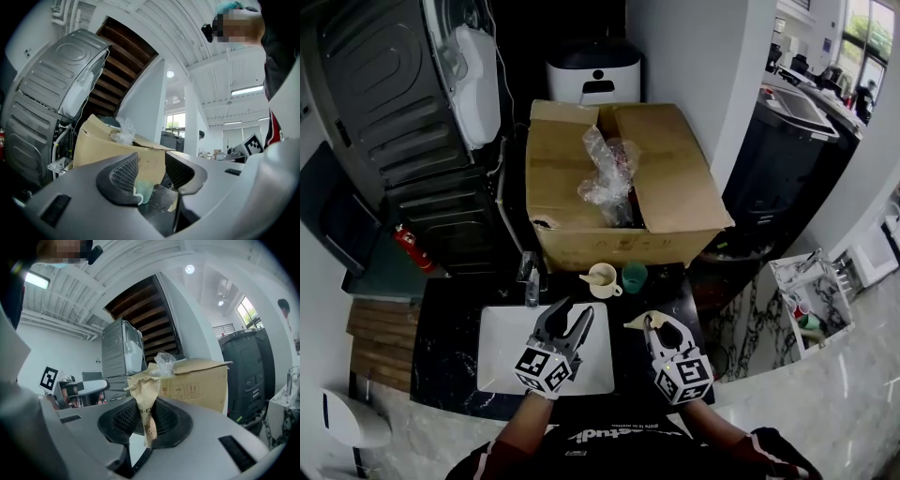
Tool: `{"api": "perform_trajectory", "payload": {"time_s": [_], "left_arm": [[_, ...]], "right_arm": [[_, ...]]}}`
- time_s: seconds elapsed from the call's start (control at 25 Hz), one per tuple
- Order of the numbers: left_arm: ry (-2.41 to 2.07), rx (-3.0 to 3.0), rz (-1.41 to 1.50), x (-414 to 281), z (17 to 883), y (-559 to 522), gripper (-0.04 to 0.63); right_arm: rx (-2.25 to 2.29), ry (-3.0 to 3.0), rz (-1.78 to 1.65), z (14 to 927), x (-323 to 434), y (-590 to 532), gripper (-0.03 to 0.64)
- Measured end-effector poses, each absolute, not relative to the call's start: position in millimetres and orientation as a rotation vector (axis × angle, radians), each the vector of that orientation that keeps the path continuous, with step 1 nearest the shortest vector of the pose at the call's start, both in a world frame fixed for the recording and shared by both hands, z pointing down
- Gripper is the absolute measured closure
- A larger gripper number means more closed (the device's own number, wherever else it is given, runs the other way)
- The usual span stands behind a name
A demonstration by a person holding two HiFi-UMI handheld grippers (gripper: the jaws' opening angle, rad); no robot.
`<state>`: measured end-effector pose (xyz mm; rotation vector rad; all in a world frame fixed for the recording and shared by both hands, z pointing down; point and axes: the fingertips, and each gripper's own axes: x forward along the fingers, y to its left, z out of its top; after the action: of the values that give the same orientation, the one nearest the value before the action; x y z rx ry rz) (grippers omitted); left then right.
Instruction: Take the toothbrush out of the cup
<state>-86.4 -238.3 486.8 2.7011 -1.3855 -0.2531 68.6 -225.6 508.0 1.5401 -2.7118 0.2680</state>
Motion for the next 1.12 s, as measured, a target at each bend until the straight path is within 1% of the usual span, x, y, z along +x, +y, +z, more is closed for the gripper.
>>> {"api": "perform_trajectory", "payload": {"time_s": [0.4, 0.64, 0.88, 1.12], "left_arm": [[-1.474, 2.625, -0.066, -92.8, 549.9, -277.6, 0.419], [-1.48, 2.612, -0.033, -89.2, 565.0, -306.0, 0.419], [-1.502, 2.617, 0.057, -82.7, 587.7, -331.6, 0.419], [-1.502, 2.594, 0.073, -77.2, 602.6, -350.9, 0.398]], "right_arm": [[1.546, -2.702, 0.258, 509.0, 70.7, -223.4, 0.528], [1.557, -2.694, 0.264, 509.6, 74.2, -220.1, 0.528], [1.571, -2.688, 0.273, 509.2, 79.2, -219.4, 0.528], [1.594, -2.673, 0.276, 510.0, 88.7, -216.0, 0.528]]}}
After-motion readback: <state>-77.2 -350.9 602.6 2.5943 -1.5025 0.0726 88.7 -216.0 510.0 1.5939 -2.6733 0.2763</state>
